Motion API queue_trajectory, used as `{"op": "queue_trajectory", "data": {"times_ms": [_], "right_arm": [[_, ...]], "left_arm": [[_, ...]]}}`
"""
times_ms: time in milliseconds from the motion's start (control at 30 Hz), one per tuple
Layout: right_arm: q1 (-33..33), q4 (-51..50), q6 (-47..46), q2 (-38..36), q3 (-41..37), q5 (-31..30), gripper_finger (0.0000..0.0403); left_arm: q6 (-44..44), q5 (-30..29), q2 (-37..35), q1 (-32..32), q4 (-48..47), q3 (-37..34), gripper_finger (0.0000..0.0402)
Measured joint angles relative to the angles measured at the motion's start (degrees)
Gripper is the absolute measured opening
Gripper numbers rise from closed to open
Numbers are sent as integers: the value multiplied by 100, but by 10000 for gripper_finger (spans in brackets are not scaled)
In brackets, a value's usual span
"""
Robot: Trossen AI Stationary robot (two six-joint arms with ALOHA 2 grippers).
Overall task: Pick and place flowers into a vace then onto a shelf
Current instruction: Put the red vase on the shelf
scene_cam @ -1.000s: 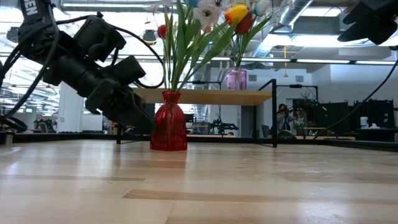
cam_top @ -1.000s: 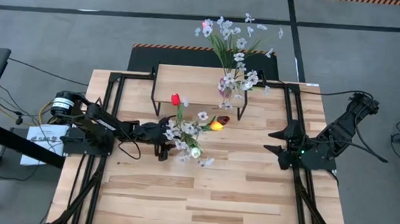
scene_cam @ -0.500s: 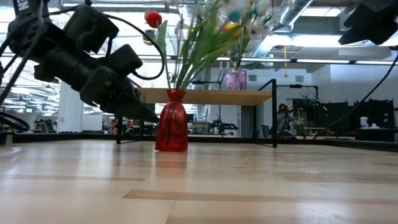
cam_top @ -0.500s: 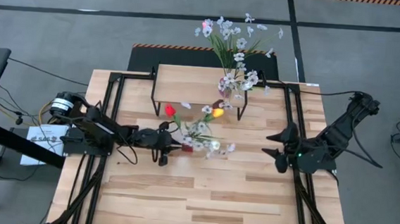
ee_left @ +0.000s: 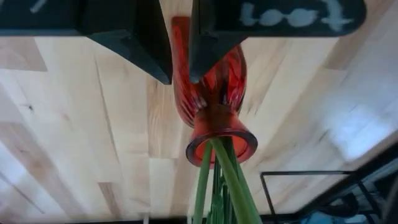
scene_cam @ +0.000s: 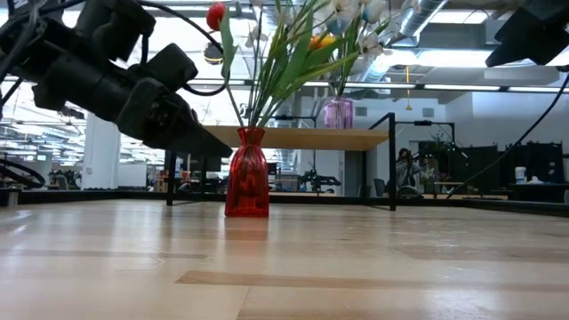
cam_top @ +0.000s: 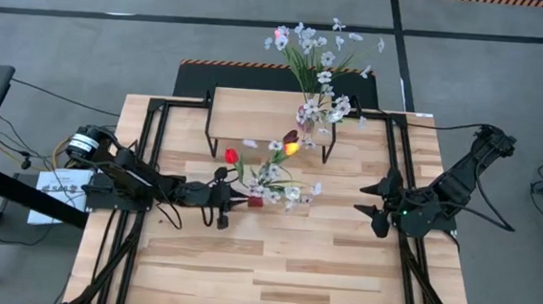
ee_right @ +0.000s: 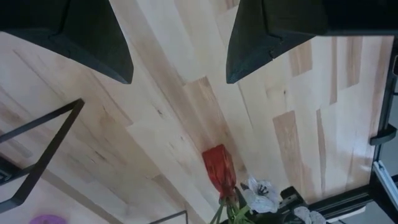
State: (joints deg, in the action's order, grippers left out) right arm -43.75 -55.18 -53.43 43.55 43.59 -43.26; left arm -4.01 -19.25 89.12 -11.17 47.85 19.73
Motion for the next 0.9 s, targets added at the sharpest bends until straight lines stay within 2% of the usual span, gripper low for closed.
{"op": "queue_trajectory", "data": {"times_ms": [133, 233, 467, 667, 767, 900], "right_arm": [[0, 28, -7, 0, 0, 30, 250], [0, 68, -7, 0, 0, 29, 250], [0, 184, 0, 0, 0, 1, 250], [0, 184, 0, 0, 0, -8, 250], [0, 212, -1, 0, 0, -8, 250], [0, 226, 0, 0, 0, 22, 250]], "left_arm": [[4, -168, -90, -90, -47, 0, 43], [-101, -179, -328, -122, -525, 4, 64], [-391, -227, -1233, -165, -1884, 4, 160], [14, -554, -1504, -129, -1932, 2, 233], [29, -423, -1504, 104, -1839, 2, 252], [-22, 173, -1504, 527, -1839, 2, 263]]}}
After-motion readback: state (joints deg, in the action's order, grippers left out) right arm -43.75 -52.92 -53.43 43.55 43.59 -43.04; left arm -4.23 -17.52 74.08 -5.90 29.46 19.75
